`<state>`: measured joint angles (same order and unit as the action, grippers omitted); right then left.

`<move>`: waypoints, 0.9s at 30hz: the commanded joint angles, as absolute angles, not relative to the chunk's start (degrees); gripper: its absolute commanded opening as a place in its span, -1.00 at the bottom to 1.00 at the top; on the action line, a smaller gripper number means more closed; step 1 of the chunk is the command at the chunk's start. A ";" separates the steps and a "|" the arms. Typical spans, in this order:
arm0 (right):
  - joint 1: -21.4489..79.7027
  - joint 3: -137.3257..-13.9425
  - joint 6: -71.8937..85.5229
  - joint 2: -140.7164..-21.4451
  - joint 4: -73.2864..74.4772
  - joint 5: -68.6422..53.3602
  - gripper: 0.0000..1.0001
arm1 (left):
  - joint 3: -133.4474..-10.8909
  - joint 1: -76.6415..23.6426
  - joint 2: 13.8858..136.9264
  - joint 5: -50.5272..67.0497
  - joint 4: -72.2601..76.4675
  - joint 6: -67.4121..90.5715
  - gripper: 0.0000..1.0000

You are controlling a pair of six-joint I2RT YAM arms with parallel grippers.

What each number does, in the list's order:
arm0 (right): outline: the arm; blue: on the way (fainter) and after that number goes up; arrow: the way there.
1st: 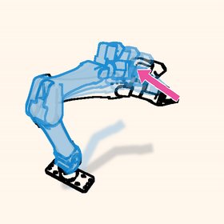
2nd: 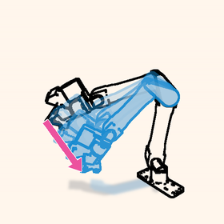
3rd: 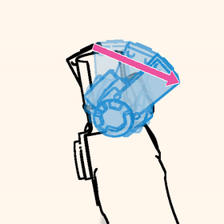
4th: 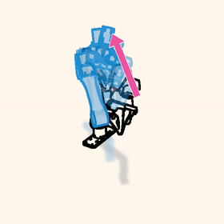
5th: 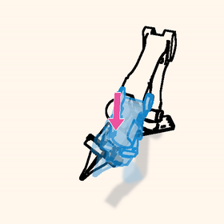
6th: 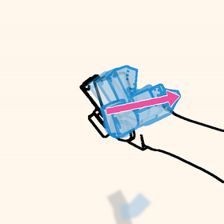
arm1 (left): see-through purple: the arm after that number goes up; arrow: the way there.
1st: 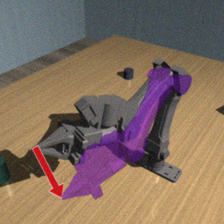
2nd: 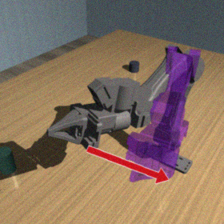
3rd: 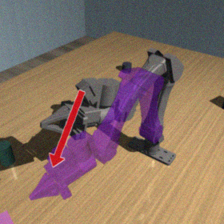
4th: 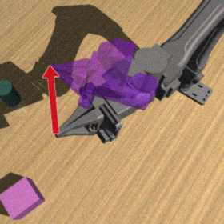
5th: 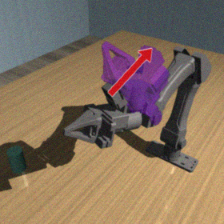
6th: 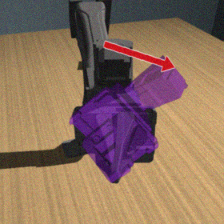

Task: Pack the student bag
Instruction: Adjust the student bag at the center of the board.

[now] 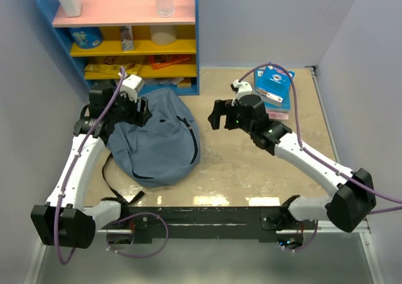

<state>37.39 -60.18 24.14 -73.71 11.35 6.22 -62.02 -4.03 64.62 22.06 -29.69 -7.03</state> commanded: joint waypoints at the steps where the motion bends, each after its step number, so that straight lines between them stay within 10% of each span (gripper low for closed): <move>1: 38.31 -57.48 16.97 -74.26 2.99 2.20 0.97 | -60.83 -3.69 64.34 21.88 -27.34 -12.12 0.62; 7: 45.00 -68.71 10.73 -87.17 3.79 4.84 0.79 | -59.24 -2.38 72.40 25.82 -26.37 -17.31 1.00; 27: 49.75 -86.66 3.43 -111.44 -3.08 2.11 0.22 | -58.62 8.61 82.09 33.66 -21.80 -20.74 0.96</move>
